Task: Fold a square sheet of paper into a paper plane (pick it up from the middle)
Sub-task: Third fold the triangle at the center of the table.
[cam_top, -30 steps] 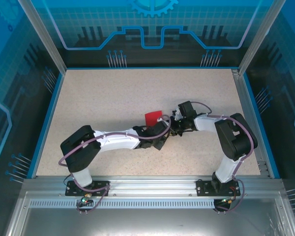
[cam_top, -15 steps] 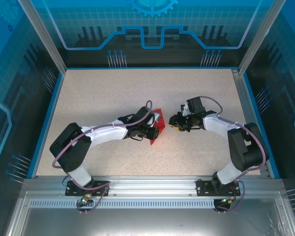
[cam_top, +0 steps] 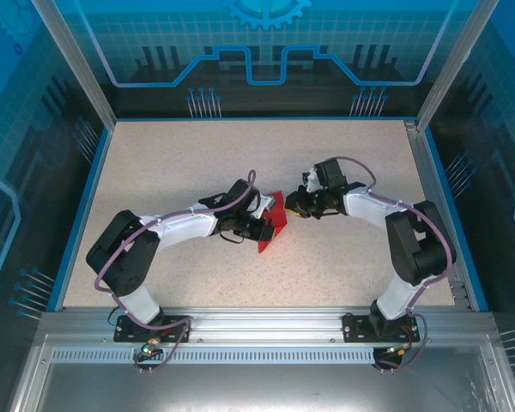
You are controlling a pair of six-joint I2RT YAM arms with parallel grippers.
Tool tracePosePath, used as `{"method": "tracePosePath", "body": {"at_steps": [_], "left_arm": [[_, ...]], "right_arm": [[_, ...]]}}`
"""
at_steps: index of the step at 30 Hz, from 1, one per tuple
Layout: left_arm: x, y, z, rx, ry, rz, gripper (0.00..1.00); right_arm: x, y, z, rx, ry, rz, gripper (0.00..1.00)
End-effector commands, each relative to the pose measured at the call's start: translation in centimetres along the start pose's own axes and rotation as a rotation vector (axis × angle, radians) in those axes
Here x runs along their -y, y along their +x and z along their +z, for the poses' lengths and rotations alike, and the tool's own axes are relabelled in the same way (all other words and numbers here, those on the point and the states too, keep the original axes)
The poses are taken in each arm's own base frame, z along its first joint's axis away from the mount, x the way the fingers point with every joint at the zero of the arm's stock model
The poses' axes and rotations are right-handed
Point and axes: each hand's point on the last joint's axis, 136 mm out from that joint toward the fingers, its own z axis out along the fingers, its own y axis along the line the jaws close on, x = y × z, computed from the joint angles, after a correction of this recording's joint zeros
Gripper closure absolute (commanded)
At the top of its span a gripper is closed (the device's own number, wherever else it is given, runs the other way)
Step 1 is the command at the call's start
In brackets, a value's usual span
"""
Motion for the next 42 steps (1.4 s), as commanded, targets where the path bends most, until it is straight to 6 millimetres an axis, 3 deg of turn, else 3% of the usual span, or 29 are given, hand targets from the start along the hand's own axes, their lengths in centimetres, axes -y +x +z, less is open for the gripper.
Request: {"method": "tracePosePath", "body": {"at_steps": [1, 13, 20, 23, 28, 42], "left_arm": [[-0.3, 1.1, 0.3, -0.057, 0.025, -0.005, 0.99], [-1.0, 1.1, 0.5, -0.074, 0.023, -0.025, 0.97], [-1.7, 1.1, 0.4, -0.079, 0.01, -0.041, 0.97], [-2.1, 1.1, 0.5, -0.085, -0.004, -0.05, 0.96], [-2.8, 0.9, 0.7, -0.091, -0.029, -0.059, 0.95], [-4.8, -0.3, 0.5, -0.098, -0.115, -0.08, 0.93]], "right_arm": [[-0.6, -0.1, 1.2, -0.031, -0.006, -0.013, 0.85], [-0.1, -0.6, 5.3, -0.129, -0.005, 0.017, 0.86], [2.4, 0.0, 6.7, -0.165, 0.105, -0.001, 0.87], [3.9, 0.4, 6.8, -0.167, 0.206, -0.039, 0.87], [4.7, 1.0, 7.3, -0.193, 0.237, -0.059, 0.88], [4.6, 0.8, 7.4, -0.202, 0.248, -0.084, 0.88]]}}
